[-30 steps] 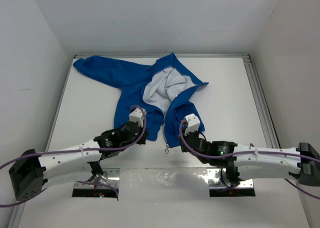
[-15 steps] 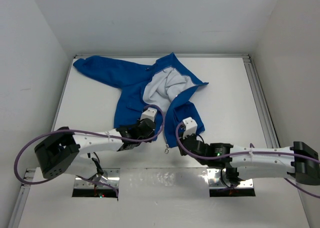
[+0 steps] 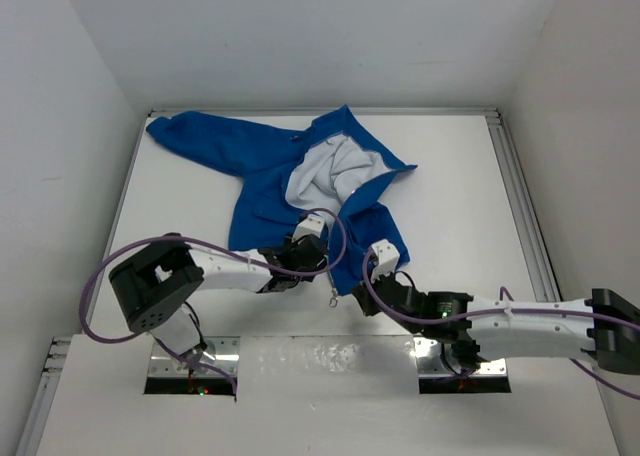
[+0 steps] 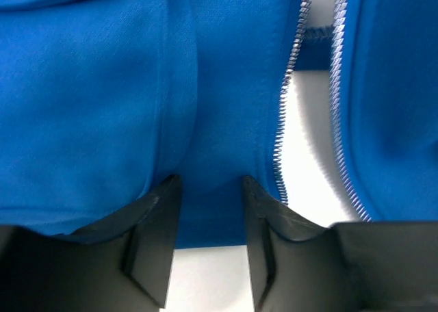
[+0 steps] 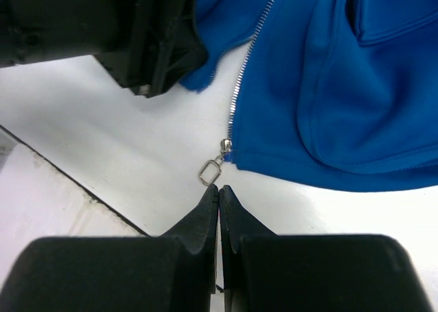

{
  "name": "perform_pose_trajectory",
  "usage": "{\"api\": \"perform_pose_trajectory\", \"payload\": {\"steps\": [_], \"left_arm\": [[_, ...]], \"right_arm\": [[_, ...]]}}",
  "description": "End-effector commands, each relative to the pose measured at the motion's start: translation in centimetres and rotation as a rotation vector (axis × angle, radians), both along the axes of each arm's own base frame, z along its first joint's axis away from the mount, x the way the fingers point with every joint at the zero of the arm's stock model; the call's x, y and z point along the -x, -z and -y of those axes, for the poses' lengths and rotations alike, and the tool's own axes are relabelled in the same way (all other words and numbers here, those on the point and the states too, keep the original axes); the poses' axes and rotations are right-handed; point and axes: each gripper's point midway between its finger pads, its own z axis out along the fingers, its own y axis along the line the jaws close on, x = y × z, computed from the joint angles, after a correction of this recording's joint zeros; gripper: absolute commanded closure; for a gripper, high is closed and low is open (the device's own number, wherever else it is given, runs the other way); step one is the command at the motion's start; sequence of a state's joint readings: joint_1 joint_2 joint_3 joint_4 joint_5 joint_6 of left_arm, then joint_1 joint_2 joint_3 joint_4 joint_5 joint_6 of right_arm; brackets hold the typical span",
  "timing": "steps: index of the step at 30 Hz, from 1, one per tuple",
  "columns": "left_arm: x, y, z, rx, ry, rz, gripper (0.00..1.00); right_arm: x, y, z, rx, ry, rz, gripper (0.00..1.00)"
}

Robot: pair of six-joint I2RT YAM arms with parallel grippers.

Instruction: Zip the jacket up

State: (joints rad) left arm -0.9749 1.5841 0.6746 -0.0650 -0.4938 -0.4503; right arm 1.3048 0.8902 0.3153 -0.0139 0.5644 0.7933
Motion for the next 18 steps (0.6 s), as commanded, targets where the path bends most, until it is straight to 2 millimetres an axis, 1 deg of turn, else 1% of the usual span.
{"api": "perform_pose_trajectory", "payload": {"steps": [1,2,4,5,6,8,10,11,12,13,14,15,17,18], "left_arm": [[-0.3,1.0,0.7,-0.007,-0.010,-0.008,0.63],[-0.1,1.3,0.8,-0.001,-0.014,-0.022,0.69],[0.2,1.9,0.7,0.010,-0.025,-0.037,0.79],[0.3,2.0,0.7,0.017,-0.027,-0.040,0.90],[0.4,1.9,0.7,0.023,-0.032,-0.040,0.98],[0.4,1.5,0.4,0.037,-0.055,-0.034,1.00],[0.5,0.4,0.4,0.094,-0.066,-0.008,1.00],[0.3,-0.5,0.9,0.142,-0.065,0.013,1.00],[0.2,-1.9,1.1,0.190,-0.065,0.039,1.00],[0.2,-2.6,1.2,0.217,-0.065,0.049,1.00],[0.2,-3.3,1.3,0.246,-0.066,0.065,1.00],[0.2,-4.6,1.3,0.299,-0.064,0.094,1.00],[0.4,-5.8,1.3,0.361,-0.066,0.118,1.00],[0.6,-6.7,1.1,0.403,-0.061,0.142,1.00]], "right_arm": [[-0.1,-1.9,-1.2,-0.116,-0.002,0.014,1.00],[-0.1,-2.0,-1.2,-0.120,-0.002,0.015,1.00],[0.0,-2.1,-1.1,-0.117,-0.007,0.019,1.00],[-0.1,-2.4,-1.1,-0.124,-0.005,0.023,1.00],[-0.1,-2.6,-1.1,-0.129,-0.002,0.022,1.00],[-0.1,-2.6,-0.9,-0.133,0.001,0.025,1.00],[-0.1,-2.5,-0.9,-0.127,0.000,0.022,1.00],[0.0,-2.5,-1.0,-0.125,-0.004,0.016,1.00],[0.1,-2.6,-1.2,-0.129,-0.002,0.008,1.00],[0.0,-2.6,-1.3,-0.133,-0.003,0.007,1.00],[0.0,-2.7,-1.4,-0.139,0.001,0.006,1.00],[-0.1,-2.8,-1.7,-0.143,0.012,0.000,0.99],[-0.3,-3.1,-2.1,-0.171,0.045,-0.021,0.96],[-0.4,-3.0,-2.3,-0.177,0.056,-0.028,0.94]]}}
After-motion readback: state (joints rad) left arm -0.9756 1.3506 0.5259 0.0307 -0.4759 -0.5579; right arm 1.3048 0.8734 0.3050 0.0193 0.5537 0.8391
